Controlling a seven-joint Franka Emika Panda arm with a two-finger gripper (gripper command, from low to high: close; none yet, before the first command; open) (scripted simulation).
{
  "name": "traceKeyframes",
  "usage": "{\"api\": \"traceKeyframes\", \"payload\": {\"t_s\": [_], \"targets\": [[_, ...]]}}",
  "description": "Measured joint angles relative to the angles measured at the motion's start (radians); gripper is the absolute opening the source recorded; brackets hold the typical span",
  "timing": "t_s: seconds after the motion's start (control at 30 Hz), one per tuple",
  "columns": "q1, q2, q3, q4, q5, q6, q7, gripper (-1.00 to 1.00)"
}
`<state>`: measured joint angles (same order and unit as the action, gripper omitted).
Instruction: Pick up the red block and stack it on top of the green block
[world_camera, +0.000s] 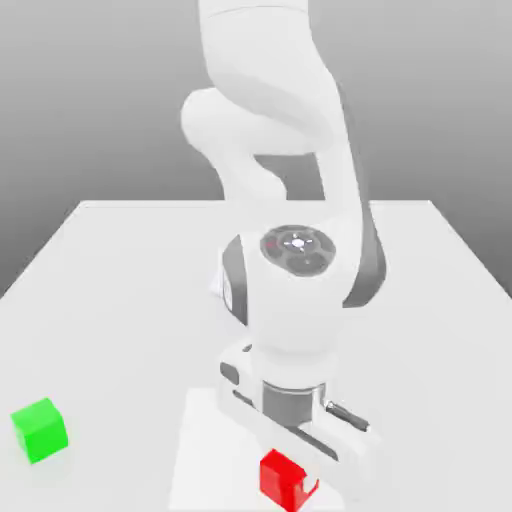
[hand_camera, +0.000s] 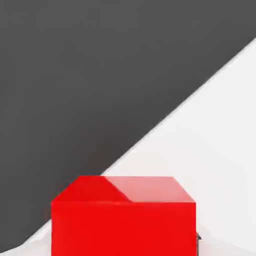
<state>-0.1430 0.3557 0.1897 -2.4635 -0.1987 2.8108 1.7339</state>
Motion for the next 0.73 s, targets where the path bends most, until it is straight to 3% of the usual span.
{"api": "traceKeyframes", "payload": {"t_s": [0.13,0.47,0.6,0.63,0.73], "targets": [[-0.034,-0.131,0.038,-0.022,0.078,-0.107,-0.05,-1.0],[-0.267,-0.215,-0.224,-0.02,0.198,-0.186,0.211,-1.0],[-0.348,-0.099,-0.296,0.01,0.265,-0.101,0.275,-1.0],[-0.356,-0.072,-0.296,0.013,0.275,-0.077,0.275,1.0],[-0.356,-0.072,-0.296,0.013,0.275,-0.077,0.275,1.0]]}}
